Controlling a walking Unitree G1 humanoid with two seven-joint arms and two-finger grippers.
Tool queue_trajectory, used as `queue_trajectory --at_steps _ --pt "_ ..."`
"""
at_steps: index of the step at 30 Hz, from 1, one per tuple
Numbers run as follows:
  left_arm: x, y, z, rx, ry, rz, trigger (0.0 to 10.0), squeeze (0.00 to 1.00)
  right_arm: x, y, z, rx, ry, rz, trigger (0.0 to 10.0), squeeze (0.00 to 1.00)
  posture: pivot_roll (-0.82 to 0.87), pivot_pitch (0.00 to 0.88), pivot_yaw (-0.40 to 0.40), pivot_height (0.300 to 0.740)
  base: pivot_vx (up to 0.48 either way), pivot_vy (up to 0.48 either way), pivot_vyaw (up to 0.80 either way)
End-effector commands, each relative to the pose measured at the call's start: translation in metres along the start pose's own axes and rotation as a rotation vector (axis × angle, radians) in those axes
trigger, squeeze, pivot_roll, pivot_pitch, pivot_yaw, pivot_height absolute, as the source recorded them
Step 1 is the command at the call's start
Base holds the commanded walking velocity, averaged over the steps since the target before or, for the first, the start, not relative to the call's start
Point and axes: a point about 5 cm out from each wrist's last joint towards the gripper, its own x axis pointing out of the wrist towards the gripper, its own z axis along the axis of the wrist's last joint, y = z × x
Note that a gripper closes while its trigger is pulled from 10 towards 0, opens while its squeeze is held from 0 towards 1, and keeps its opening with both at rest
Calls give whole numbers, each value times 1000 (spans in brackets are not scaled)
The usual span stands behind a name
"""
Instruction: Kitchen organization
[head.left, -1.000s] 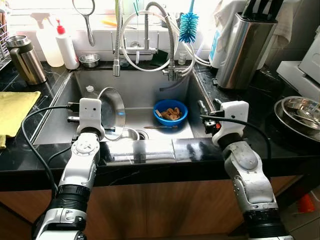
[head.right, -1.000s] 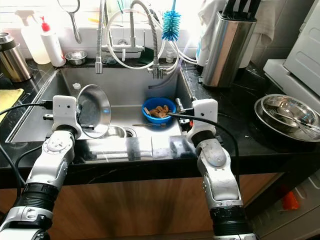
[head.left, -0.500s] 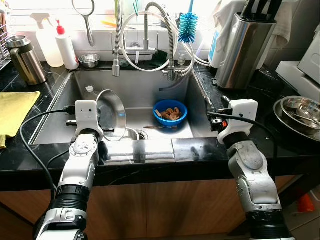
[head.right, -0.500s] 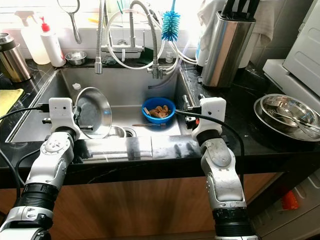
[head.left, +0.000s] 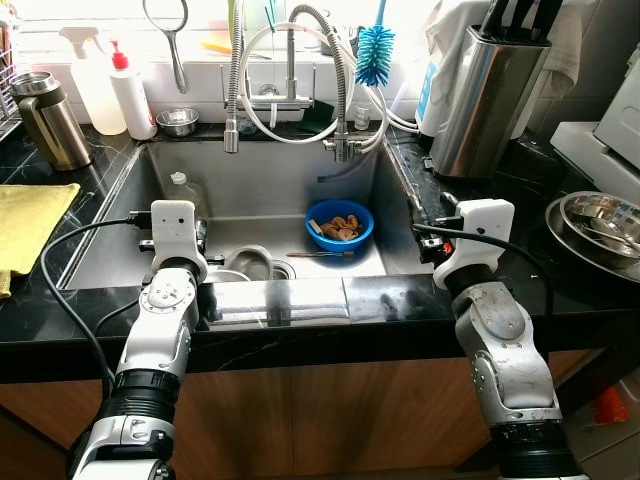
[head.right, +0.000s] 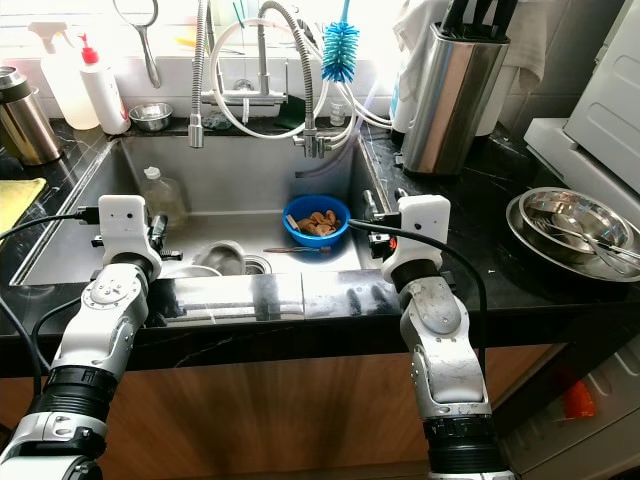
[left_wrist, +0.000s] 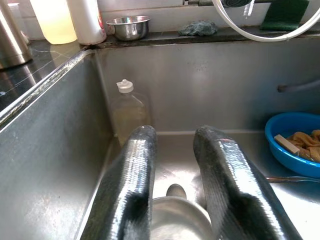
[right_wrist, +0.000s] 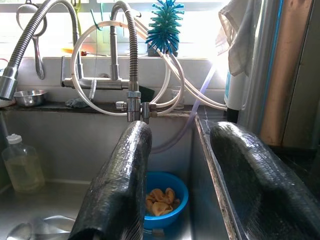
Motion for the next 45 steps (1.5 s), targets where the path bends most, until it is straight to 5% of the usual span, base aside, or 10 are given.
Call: queue_trajectory --at_steps 1,2,11,18,23,45 --pt "2 -4 10 3 -30 -20 10000 573 0 1 2 4 1 4 10000 0 -6 32 -25 740 0 0 0" --pt "2 -5 11 1 -39 -29 10000 0 0 1 2 4 1 3 10000 0 -8 32 -25 740 0 0 0" --pt "-6 -15 31 -18 -193 -123 10000 0 0 0 0 4 2 -5 10000 0 -8 32 -26 740 0 0 0" --pt "-7 -14 32 -20 -208 -120 10000 0 -1 0 -1 7 4 -8 10000 0 -8 32 -26 740 0 0 0" --pt "-20 -12 47 -14 -351 -137 10000 0 -9 -10 -6 2 23 -52 10000 0 -7 30 -25 740 0 0 0" --pt "-26 -34 38 5 -333 -195 10000 0 -6 0 -2 20 -1 -18 10000 0 -19 0 -32 740 0 0 0"
